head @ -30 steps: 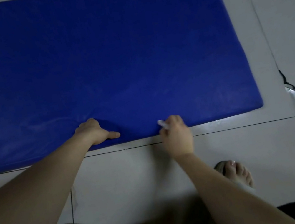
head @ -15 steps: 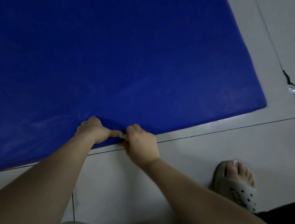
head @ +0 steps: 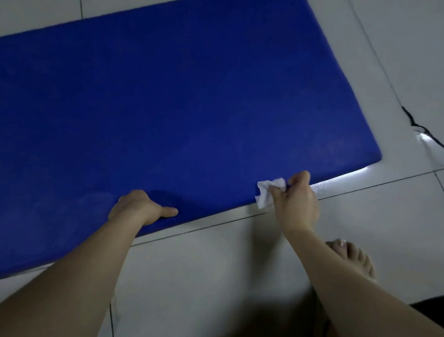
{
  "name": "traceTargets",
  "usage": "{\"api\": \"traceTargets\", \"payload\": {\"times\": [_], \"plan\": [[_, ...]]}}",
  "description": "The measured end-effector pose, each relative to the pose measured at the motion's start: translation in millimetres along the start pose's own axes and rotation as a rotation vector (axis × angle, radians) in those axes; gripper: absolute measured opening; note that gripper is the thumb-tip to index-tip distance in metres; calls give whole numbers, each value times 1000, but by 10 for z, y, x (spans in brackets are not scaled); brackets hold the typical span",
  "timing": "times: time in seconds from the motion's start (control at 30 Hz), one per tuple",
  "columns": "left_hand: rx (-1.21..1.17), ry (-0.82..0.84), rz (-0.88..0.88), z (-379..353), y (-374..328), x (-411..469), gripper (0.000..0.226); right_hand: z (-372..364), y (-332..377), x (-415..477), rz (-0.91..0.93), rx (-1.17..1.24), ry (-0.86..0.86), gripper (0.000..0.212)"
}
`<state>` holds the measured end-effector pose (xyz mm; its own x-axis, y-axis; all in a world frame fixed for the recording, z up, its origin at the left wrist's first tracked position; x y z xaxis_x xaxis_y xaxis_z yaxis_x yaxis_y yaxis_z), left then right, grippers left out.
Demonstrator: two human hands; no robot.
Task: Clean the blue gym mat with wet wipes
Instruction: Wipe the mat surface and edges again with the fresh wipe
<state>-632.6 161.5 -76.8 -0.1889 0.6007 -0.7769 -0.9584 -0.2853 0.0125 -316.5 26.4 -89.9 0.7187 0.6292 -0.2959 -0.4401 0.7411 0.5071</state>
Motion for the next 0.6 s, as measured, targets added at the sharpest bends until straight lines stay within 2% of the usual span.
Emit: {"api": "traceTargets", "payload": {"times": [0.1,0.13,0.23,0.33,0.53,0.6], "plan": [[186,-151,-178,33,-363,-171,49,47,-27,94,-4,-28,-28,20],[202,-135,-264,-25,-521,-213,45,26,-2,96,23,-42,-32,18],[160,29,-340,-275,-834,-306,67,-76,54,24,75,-23,-19,19],[224,17,-312,-350,-884,-247,91,-132,22,-47,99,0,22,17],[312,14,-292,-330,-968,-165,98,-279,190,-143,145,23,137,22],[320,10,-276,-348,-963,-158,103,-470,388,-352,240,1,242,21]]}}
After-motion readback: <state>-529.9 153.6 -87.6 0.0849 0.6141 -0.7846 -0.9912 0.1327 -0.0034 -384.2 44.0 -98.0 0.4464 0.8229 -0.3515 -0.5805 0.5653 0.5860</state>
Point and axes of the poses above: each hand's wrist, its own x-axis towards the middle knuckle, its own z-axis out of the back of the hand, y = z × x, the point moved 4 cm from there along x, towards the middle knuckle, and after that the axes turned 4 degrees about -x, right-handed, at the moved point
